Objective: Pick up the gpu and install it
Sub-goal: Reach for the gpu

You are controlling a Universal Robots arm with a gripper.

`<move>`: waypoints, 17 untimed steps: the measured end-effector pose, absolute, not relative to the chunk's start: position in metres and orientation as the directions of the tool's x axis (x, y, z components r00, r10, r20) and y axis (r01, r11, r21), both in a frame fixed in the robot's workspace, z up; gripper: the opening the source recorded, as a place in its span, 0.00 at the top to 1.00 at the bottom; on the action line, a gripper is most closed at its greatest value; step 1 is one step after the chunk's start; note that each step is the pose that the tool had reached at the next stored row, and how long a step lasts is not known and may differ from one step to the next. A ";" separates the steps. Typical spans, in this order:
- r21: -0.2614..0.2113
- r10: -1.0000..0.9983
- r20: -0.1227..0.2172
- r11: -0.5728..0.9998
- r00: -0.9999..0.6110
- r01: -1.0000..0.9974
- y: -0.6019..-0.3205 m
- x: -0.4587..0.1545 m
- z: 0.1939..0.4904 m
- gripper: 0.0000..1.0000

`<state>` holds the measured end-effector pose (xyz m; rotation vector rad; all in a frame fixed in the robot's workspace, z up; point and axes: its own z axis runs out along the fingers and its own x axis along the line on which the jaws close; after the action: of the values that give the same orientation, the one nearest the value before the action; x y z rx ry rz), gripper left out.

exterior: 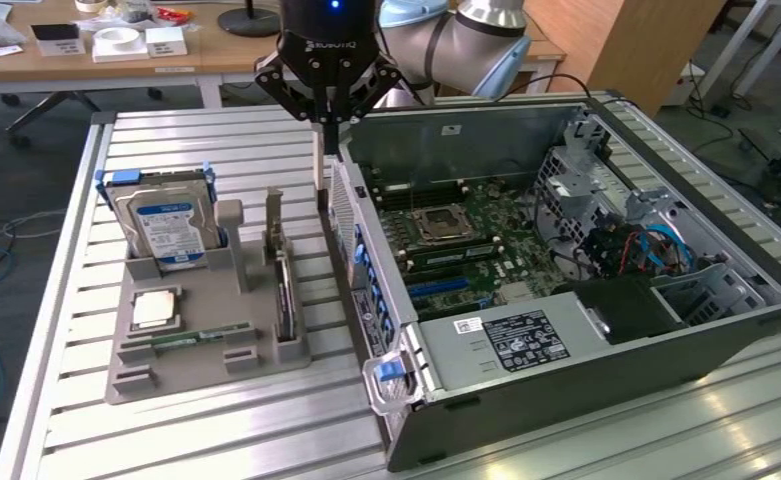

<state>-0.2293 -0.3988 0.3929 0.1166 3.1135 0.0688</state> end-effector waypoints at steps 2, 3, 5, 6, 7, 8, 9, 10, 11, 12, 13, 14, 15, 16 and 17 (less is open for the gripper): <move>0.045 0.075 -0.023 0.996 -0.997 0.074 -0.399 -0.229 0.393 0.89; 0.045 0.075 -0.023 0.996 -0.997 0.074 -0.399 -0.229 0.393 0.89; 0.045 0.075 -0.023 0.996 -0.997 0.074 -0.399 -0.229 0.393 0.89; 0.045 0.075 -0.023 0.996 -0.997 0.074 -0.399 -0.229 0.393 0.89; 0.045 0.075 -0.023 0.996 -0.997 0.074 -0.399 -0.229 0.393 0.89; 0.045 0.075 -0.024 0.996 -0.997 0.074 -0.399 -0.230 0.393 0.89; 0.045 0.075 -0.023 0.996 -0.997 0.074 -0.399 -0.231 0.393 0.89; 0.045 0.075 -0.023 0.996 -0.997 0.074 -0.399 -0.232 0.393 0.89; 0.045 0.075 -0.024 0.996 -0.997 0.074 -0.399 -0.233 0.393 0.89; 0.045 0.075 -0.023 0.996 -0.997 0.074 -0.399 -0.235 0.393 0.89; 0.045 0.075 -0.024 0.996 -0.997 0.074 -0.399 -0.236 0.393 0.89; 0.045 0.075 -0.023 0.996 -0.997 0.074 -0.399 -0.237 0.393 0.89; 0.045 0.075 -0.023 0.996 -0.997 0.074 -0.399 -0.238 0.393 0.89; 0.045 0.075 -0.024 0.996 -0.997 0.074 -0.399 -0.239 0.393 0.89; 0.045 0.075 -0.024 0.996 -0.997 0.074 -0.399 -0.240 0.393 0.89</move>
<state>-0.2398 -0.3989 0.3928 0.1166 3.1135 0.0689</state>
